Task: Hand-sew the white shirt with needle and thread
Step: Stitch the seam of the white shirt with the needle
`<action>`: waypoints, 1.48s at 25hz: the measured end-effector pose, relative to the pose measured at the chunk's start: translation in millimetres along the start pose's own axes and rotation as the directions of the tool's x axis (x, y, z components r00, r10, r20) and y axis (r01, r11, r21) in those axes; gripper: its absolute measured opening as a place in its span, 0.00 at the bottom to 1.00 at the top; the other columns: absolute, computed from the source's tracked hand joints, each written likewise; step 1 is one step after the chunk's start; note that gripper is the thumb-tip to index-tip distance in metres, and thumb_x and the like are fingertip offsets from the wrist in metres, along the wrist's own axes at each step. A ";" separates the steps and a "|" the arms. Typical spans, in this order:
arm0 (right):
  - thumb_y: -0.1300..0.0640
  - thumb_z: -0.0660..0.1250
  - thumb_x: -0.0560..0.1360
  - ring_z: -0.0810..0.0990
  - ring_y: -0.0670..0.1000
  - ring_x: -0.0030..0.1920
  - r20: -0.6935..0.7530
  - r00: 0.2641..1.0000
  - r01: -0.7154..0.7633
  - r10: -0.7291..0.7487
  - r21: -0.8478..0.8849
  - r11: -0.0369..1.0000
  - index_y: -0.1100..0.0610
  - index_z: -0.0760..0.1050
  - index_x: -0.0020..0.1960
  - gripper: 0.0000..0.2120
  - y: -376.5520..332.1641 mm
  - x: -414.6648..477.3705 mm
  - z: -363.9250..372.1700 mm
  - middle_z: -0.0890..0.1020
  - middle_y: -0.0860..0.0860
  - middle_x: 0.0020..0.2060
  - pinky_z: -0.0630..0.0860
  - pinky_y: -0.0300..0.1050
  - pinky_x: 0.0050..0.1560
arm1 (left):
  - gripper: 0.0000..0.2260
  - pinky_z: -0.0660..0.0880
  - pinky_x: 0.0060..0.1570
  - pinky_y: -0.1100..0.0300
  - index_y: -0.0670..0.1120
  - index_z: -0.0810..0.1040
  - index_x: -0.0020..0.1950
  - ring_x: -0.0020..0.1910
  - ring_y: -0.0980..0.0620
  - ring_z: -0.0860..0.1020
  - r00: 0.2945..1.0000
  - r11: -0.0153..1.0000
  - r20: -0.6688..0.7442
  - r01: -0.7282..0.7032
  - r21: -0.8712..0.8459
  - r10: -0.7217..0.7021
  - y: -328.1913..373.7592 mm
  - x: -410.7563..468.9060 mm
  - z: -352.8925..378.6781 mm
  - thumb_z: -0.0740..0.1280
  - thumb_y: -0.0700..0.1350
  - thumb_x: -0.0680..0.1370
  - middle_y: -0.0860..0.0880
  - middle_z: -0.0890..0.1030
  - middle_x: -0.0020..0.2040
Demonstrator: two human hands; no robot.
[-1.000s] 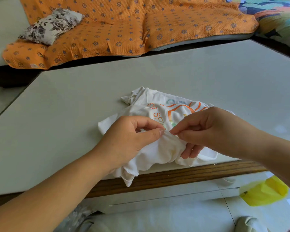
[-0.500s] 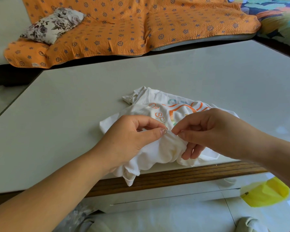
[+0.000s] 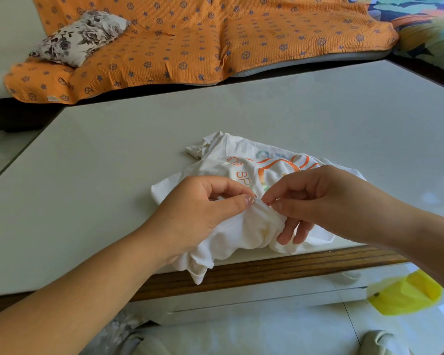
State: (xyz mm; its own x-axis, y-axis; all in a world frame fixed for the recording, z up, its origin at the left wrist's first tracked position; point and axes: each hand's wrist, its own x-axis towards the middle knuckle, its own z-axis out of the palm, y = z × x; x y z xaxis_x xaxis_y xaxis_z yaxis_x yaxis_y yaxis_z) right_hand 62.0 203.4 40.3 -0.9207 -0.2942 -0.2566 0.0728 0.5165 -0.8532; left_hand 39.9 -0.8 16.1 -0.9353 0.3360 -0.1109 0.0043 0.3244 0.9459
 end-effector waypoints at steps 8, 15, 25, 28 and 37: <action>0.59 0.63 0.79 0.84 0.47 0.31 -0.016 1.000 0.022 -0.022 0.002 1.000 0.50 0.79 0.47 0.08 0.1 0.3 2.9 0.85 0.51 0.31 0.74 0.31 0.34 | 0.05 0.78 0.57 0.53 0.52 0.86 0.45 0.50 0.50 0.84 1.000 0.999 0.003 0.017 -0.035 -0.017 -1.2 0.5 0.7 0.73 0.50 0.71 0.50 0.86 0.45; 0.64 0.61 0.79 0.83 0.45 0.29 -0.021 0.999 0.031 -0.031 0.029 0.999 0.53 0.79 0.47 0.09 -1.9 -1.8 2.4 0.85 0.58 0.33 0.73 0.30 0.32 | 0.03 0.78 0.56 0.55 0.50 0.86 0.44 0.48 0.53 0.84 0.999 0.996 -0.009 0.050 -0.069 -0.051 -0.4 -0.4 -0.1 0.72 0.45 0.74 0.50 0.87 0.45; 0.63 0.62 0.79 0.83 0.46 0.30 -0.031 0.999 0.017 -0.016 0.025 1.000 0.53 0.79 0.48 0.09 -2.1 -1.8 0.5 0.85 0.54 0.31 0.73 0.30 0.32 | 0.03 0.77 0.54 0.57 0.51 0.87 0.44 0.48 0.53 0.84 0.998 0.995 -0.020 0.055 -0.088 -0.057 0.3 0.0 0.3 0.72 0.45 0.74 0.50 0.87 0.45; 0.62 0.63 0.79 0.83 0.46 0.29 -0.029 0.999 0.021 -0.020 0.033 0.999 0.53 0.80 0.48 0.09 -2.6 -2.1 0.7 0.85 0.53 0.31 0.73 0.30 0.32 | 0.03 0.77 0.55 0.56 0.50 0.86 0.44 0.48 0.53 0.84 0.998 0.993 -0.013 0.059 -0.101 -0.061 1.5 -0.5 0.3 0.73 0.46 0.72 0.49 0.87 0.45; 0.61 0.64 0.79 0.82 0.48 0.28 -0.028 0.999 0.047 -0.045 0.072 0.996 0.51 0.81 0.47 0.08 3.4 3.5 1.6 0.85 0.56 0.30 0.74 0.32 0.32 | 0.08 0.76 0.53 0.57 0.50 0.87 0.43 0.46 0.55 0.84 0.995 0.983 0.028 0.095 -0.157 -0.092 4.3 -2.4 1.2 0.73 0.50 0.66 0.50 0.87 0.45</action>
State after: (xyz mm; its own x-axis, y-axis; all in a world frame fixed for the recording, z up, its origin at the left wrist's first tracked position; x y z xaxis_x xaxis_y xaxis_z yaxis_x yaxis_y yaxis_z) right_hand 59.6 202.8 35.8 -0.9334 -0.2945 -0.2051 0.0570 0.4426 -0.8949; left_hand 42.6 0.8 20.0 -0.9215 0.3293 -0.2060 -0.1406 0.2117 0.9672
